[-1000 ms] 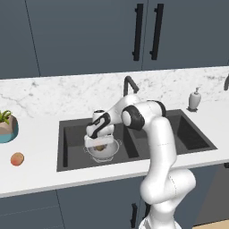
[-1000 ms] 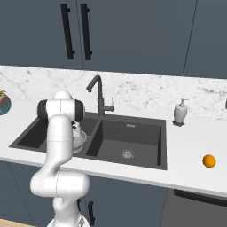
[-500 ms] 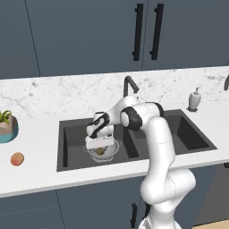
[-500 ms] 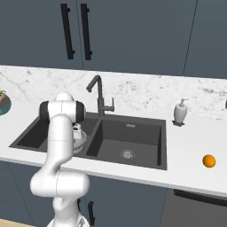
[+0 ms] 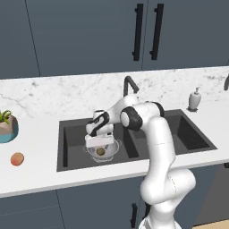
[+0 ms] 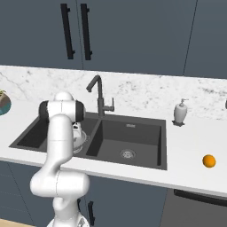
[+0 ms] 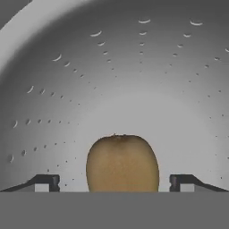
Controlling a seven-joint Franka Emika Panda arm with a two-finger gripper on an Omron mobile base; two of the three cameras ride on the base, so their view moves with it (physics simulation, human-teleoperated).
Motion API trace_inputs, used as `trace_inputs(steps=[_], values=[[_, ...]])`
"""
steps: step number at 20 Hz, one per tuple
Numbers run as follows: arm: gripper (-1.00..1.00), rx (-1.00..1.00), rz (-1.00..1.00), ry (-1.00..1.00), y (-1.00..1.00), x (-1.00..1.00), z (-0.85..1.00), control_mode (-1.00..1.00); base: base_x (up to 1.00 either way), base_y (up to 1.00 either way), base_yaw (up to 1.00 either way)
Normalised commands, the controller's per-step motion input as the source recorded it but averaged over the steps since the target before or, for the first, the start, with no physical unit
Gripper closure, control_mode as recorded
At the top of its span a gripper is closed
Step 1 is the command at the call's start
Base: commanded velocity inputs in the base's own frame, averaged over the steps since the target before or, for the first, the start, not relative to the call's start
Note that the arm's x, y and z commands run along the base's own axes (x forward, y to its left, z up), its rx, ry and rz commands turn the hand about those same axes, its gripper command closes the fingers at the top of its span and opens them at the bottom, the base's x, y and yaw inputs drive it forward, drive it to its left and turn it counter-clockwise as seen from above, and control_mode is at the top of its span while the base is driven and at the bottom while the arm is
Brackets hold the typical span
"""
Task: Put the colander in the sink, put the kiwi, peach, orange in the colander, and turn on the sink faucet and pour water over the colander.
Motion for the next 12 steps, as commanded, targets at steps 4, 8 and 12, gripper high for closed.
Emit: trace_inputs(steps=[4,8,12], values=[[-1.00,0.00,0.00,0.00,0.00,-0.29,0.79,-1.00,0.00,0.00,0.00],[-1.00,0.00,0.00,0.00,0.07,-0.69,0.73,-1.00,0.00,0.00,0.00],[-1.00,0.00,-0.03,-0.01,0.07,-0.86,0.46,-1.00,0.00,0.00,0.00]])
